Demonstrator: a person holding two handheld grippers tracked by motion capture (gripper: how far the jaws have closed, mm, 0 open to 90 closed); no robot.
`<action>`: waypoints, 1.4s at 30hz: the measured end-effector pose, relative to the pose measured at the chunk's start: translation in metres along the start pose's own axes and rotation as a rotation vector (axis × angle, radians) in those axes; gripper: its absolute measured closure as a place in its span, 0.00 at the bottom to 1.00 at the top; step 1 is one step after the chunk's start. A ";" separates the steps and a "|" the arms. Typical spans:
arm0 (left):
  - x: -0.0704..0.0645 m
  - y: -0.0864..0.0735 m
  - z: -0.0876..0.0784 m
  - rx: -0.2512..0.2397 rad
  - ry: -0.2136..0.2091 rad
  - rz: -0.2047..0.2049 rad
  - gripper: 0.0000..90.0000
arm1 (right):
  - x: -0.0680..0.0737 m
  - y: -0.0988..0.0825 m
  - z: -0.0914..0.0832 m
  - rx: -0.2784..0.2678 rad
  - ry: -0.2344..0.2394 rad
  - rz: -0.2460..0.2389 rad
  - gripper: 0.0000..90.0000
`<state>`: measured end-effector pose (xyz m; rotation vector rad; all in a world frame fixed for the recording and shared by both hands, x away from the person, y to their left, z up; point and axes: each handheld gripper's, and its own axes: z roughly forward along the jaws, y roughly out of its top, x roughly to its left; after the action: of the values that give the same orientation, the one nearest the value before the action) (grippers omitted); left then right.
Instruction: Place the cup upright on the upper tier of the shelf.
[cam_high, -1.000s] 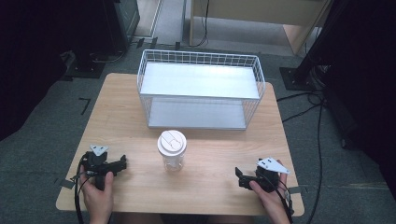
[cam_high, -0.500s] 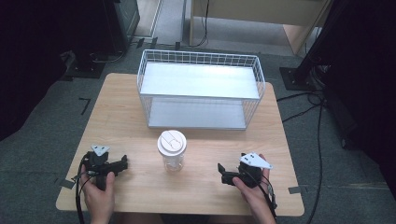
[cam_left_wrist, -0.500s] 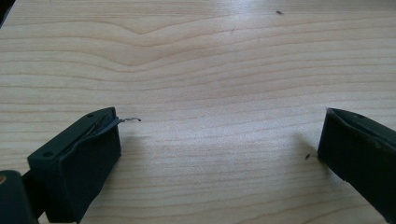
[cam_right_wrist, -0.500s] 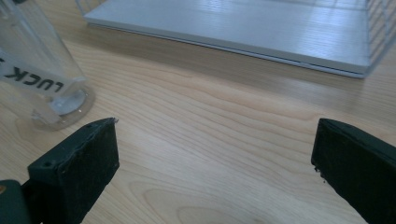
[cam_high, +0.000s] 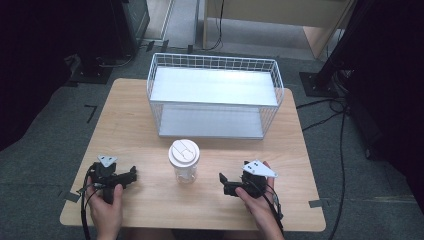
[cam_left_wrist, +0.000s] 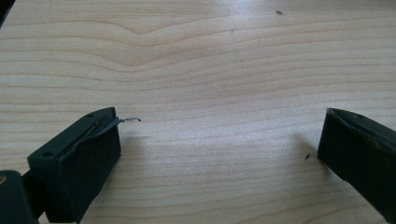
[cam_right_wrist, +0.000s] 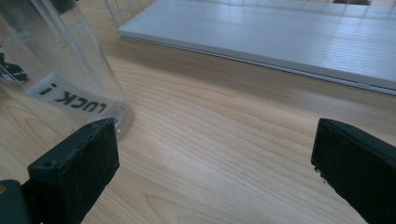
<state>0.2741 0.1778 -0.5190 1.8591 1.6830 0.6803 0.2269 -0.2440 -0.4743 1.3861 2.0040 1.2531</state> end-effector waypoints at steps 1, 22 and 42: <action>0.000 0.000 0.000 0.000 0.000 0.000 0.00 | 0.004 0.002 0.003 0.000 0.009 -0.010 0.01; 0.000 0.000 0.000 0.001 0.000 0.000 0.00 | 0.042 0.013 0.024 -0.024 0.094 -0.023 0.01; 0.000 0.000 0.000 0.001 0.000 0.000 0.00 | 0.065 0.016 0.036 -0.044 0.162 -0.026 0.01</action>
<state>0.2741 0.1778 -0.5190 1.8594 1.6836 0.6796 0.2343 -0.1683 -0.4692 1.2700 2.0801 1.4299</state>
